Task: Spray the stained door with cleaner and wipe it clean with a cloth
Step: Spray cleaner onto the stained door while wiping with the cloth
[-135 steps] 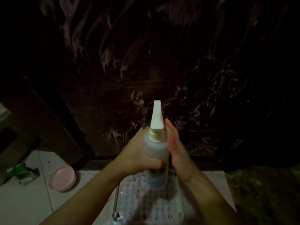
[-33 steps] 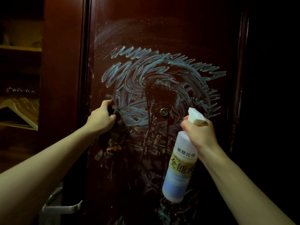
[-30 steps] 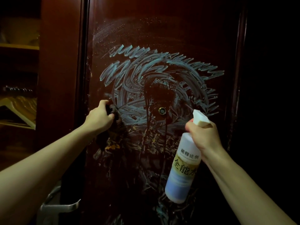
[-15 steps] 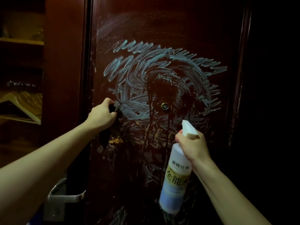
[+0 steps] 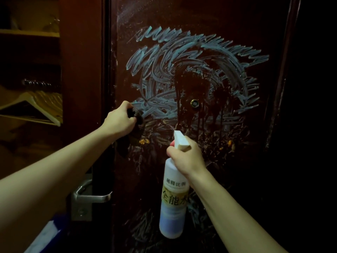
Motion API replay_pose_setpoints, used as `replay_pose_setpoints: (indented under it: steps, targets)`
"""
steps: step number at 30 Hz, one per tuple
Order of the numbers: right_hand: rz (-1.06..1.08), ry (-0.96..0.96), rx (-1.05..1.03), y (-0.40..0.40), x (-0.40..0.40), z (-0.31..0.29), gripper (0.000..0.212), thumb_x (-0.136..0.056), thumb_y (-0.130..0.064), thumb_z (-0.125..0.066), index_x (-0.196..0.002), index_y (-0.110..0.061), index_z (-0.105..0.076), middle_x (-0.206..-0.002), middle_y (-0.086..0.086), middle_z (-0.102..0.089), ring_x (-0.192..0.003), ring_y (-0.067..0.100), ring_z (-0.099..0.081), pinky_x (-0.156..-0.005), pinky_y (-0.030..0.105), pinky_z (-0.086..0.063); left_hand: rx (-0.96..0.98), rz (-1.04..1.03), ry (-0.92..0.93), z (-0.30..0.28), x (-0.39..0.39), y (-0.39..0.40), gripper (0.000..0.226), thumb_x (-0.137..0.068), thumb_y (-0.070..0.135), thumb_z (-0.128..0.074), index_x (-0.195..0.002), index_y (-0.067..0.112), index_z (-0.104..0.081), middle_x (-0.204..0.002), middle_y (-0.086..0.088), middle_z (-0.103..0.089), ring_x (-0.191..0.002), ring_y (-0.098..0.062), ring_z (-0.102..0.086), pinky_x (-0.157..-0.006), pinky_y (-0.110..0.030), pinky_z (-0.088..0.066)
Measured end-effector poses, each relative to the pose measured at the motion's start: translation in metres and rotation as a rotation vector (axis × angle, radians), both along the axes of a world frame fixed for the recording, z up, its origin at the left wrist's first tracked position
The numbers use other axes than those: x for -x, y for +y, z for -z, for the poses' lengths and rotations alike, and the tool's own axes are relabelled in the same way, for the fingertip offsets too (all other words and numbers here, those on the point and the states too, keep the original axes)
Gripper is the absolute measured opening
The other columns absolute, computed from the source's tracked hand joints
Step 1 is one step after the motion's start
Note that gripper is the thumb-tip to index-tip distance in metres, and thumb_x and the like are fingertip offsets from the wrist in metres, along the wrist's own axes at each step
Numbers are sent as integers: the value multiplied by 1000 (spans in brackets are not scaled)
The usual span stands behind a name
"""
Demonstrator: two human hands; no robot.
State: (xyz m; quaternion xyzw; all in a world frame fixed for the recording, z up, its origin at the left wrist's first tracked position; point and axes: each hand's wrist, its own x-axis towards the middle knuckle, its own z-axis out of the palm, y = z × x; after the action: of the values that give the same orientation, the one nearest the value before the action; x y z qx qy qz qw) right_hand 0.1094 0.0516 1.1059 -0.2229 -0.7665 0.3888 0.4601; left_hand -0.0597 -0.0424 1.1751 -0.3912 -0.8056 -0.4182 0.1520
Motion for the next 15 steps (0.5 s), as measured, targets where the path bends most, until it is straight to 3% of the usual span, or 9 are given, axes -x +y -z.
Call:
replay_pose_setpoints:
  steps: [9, 15]
  targets:
    - [-2, -14, 21, -21, 7, 12, 10, -74, -16, -63, -84, -16, -61, -70, -7, -57, -68, 13, -55, -62, 29, -45, -11, 16, 18, 17, -6, -5, 33, -94, 23, -55, -125, 16, -44, -114, -16, -61, -89, -26, -55, -78, -35, -45]
    - [65, -18, 11, -13, -12, 26, 7, -74, -15, -61, -72, -12, -55, -64, -3, -54, -60, 13, -51, -56, 29, -41, -1, 40, -10, 22, -12, -3, 39, -96, 26, -52, -131, 15, -40, -109, -12, -57, -92, -28, -56, -77, -34, -45]
